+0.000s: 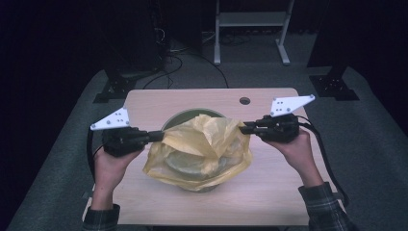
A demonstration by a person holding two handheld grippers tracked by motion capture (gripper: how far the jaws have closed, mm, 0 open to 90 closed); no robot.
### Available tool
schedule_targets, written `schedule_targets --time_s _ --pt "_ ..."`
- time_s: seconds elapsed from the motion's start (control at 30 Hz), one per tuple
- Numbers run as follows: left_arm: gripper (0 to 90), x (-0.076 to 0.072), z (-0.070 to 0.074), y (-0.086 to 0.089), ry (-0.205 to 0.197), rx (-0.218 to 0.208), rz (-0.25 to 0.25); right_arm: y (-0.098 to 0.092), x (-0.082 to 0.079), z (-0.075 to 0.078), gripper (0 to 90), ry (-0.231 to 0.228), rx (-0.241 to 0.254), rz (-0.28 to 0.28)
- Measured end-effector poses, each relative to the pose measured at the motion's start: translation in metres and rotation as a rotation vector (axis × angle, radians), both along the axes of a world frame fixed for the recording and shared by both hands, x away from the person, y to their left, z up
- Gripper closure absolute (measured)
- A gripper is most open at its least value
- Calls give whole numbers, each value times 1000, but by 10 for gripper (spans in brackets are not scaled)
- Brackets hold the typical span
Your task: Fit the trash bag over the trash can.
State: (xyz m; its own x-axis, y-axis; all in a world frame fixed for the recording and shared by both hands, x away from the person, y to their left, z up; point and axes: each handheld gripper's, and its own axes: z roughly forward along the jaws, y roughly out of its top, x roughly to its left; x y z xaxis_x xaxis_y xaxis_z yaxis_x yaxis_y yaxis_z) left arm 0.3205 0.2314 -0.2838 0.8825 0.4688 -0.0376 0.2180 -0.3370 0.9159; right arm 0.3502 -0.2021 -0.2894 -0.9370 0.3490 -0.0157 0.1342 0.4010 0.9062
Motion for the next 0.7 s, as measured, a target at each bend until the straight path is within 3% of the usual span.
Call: schedule_targets --time_s 0.13,0.27,0.47,0.7 --pt "897 23 -6 5 14 -19 48 5 22 -7 826 10 3 -53" --pt "898 41 -14 8 21 -7 106 9 40 -18 830 6 -34 -142" --pt "898 57 -26 12 28 37 176 20 55 -33 852 21 -72 -191" --pt "899 68 -38 16 45 39 222 28 66 -46 867 40 -92 -219"
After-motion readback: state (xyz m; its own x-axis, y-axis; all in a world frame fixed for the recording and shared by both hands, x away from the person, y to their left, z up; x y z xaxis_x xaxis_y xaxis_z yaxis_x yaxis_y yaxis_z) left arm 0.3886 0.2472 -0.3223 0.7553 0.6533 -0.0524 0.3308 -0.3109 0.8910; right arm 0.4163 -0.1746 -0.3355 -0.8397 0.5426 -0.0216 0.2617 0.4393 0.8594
